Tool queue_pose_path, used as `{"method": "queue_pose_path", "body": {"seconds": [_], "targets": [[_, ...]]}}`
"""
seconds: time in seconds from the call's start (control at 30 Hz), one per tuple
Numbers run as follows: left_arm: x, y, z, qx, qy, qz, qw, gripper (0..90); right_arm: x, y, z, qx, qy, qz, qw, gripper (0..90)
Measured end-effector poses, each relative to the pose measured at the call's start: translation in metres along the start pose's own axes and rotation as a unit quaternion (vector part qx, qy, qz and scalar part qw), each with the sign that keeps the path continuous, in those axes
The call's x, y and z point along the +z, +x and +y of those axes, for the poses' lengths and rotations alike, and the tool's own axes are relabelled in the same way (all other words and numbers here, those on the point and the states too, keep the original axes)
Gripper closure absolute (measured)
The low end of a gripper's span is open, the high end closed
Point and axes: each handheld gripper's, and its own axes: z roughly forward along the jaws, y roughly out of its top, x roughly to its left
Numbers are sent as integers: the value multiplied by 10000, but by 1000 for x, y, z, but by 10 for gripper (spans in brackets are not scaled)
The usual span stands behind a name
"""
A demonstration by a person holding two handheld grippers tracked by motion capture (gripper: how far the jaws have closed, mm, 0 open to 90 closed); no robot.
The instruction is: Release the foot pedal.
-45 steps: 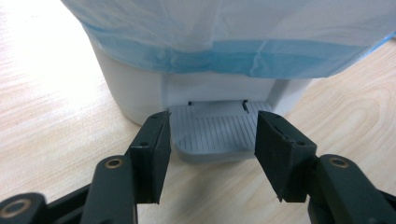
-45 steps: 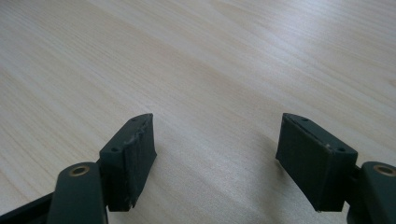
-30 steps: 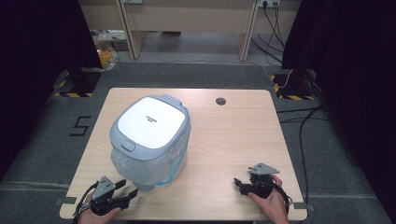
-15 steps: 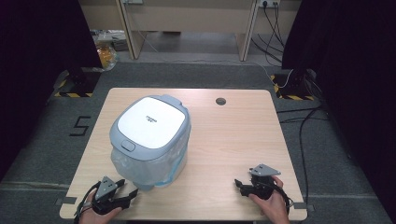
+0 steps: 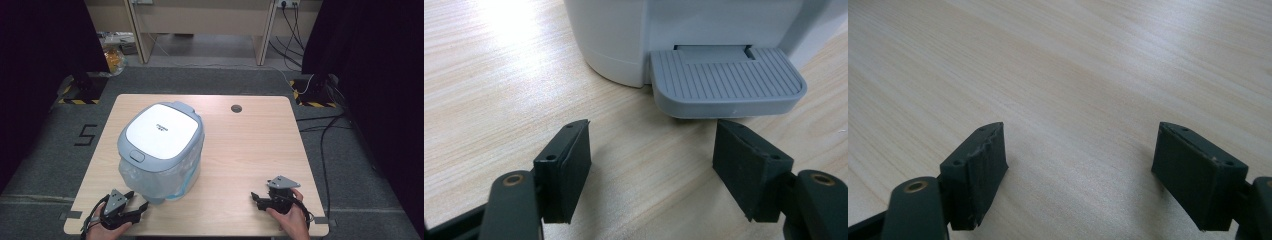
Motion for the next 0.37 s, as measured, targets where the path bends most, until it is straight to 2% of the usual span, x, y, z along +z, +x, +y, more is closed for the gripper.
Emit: {"method": "queue_pose_path", "body": {"seconds": [0.37], "targets": [[0,0,0,1,8,0,10000,307,0,0,0,48,31,-24,10000,193]]}}
